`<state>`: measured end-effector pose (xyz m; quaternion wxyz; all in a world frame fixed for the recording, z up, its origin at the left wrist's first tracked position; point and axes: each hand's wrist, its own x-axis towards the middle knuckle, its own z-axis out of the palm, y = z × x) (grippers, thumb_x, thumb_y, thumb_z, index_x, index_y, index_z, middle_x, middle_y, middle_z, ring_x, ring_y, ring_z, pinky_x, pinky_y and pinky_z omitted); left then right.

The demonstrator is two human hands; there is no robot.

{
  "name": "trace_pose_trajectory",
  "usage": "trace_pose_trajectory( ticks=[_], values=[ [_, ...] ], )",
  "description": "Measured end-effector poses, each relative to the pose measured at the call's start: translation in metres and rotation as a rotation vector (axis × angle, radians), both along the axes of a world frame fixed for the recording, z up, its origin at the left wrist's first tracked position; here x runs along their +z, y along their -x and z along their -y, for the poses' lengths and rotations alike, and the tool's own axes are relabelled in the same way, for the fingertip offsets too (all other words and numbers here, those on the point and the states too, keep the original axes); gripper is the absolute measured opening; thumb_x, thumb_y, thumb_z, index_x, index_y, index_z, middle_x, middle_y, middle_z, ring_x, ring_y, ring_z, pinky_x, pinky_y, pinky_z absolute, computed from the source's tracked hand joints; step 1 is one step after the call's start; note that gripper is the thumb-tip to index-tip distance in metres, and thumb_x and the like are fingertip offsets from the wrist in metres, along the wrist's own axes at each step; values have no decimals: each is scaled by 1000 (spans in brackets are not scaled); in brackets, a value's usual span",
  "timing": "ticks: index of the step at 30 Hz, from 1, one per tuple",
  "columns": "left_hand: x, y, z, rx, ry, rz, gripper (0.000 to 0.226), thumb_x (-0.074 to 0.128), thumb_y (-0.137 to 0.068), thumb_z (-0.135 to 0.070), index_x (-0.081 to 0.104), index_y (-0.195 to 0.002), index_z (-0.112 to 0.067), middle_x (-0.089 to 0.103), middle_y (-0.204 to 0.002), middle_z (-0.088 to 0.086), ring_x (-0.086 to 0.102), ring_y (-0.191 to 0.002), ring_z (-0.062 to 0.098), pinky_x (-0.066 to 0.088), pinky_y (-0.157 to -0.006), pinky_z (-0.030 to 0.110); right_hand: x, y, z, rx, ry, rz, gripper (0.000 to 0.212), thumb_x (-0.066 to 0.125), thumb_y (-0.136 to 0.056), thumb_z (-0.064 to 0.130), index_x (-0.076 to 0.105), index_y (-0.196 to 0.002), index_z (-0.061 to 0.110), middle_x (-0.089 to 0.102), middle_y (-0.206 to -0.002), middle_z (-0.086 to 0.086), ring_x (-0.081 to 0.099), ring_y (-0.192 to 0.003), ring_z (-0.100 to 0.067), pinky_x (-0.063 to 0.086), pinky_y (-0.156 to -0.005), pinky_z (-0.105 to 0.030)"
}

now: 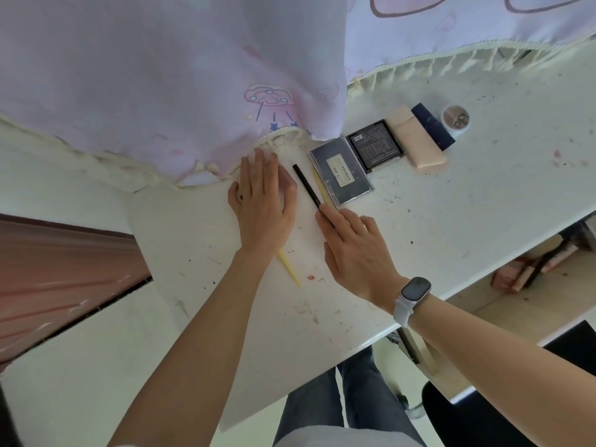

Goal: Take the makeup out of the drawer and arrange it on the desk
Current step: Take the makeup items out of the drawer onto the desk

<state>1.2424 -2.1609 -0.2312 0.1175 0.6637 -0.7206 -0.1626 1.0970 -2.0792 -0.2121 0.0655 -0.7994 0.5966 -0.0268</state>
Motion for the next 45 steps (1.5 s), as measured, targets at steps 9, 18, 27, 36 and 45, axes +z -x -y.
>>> trace_pose_trajectory(
  ticks=[9,18,27,36,45],
  values=[
    [1,-1,-50,-53,24,-131,58,42,-91,-41,32,-142,-14,18,-154,11,3,-144,28,-2,-114,50,-11,13,-28,-14,-53,51,49,34,-91,20,40,-137,1,36,-145,-15,32,-135,-32,26,-111,-48],
    [1,-5,-114,-18,-219,238,70,8,-93,-47,1,-142,3,8,-153,23,1,-143,33,-1,-112,56,-12,18,-45,-68,-81,53,49,30,-94,22,38,-138,1,37,-145,-16,32,-135,-33,25,-111,-50],
    [-9,28,-64,-18,-171,281,65,5,-95,-46,-3,-145,-5,-3,-156,11,-9,-143,29,-8,-110,57,-11,10,-23,-75,-195,69,54,17,-96,28,18,-145,7,16,-154,-10,9,-143,-26,1,-117,-43],
    [6,49,-68,9,-201,163,65,18,-96,-46,1,-148,-10,-4,-156,13,-9,-143,30,-7,-109,61,2,51,-66,-157,-40,347,40,39,-87,9,55,-123,-1,51,-132,-20,50,-121,-36,40,-102,-47],
    [39,161,-180,-489,77,-295,28,52,-83,-2,63,-108,-1,58,-119,19,57,-107,34,51,-83,40,-11,174,-182,-654,-46,419,26,54,-82,-7,60,-107,-5,58,-109,-20,58,-99,-34,50,-81,-38]
  ],
)
